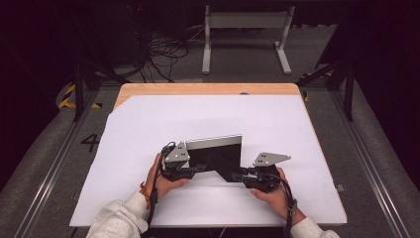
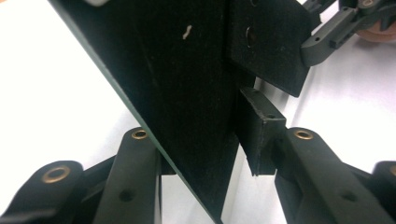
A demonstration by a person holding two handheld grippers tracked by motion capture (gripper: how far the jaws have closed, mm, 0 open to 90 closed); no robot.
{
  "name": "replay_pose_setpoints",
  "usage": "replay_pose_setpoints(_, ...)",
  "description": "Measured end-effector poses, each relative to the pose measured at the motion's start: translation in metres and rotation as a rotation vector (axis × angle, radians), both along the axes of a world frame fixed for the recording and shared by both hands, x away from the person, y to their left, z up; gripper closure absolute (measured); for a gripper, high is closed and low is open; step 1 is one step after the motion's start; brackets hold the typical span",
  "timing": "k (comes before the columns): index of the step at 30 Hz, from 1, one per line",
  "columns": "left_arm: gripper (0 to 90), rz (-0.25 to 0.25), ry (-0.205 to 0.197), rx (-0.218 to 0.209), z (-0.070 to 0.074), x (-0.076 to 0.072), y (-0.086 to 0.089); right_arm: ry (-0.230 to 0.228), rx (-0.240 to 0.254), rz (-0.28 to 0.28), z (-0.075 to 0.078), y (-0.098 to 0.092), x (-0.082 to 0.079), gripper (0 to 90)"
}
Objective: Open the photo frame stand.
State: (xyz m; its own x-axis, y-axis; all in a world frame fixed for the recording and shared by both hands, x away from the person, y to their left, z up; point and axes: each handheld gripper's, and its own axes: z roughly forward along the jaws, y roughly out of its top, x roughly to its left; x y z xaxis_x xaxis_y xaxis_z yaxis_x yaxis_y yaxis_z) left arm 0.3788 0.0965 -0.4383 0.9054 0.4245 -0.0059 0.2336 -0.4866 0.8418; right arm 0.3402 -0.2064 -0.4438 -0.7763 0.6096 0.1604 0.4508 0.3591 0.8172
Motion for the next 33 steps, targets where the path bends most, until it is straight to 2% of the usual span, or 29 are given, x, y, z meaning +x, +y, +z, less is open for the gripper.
replay_pose_setpoints(10, 66.5, 0.037, -0.038, 0.015, 0.0011, 0.0009, 0.0009, -0.015, 0.007, 0.016, 0.0008, 0.0027, -0.0022, 74.6)
replay_pose_setpoints(17, 69.6, 0.072, -0.072, 0.023, 0.0014, -0.0013, -0.0003, -0.008, 0.006, 0.018, -0.0004, 0.0041, -0.0022, 76.1)
replay_pose_setpoints(33, 70.0, 0.090, -0.113, 0.037, 0.0003, -0.0038, -0.0018, -0.005, -0.003, 0.025, -0.0006, 0.0043, -0.0030, 77.4)
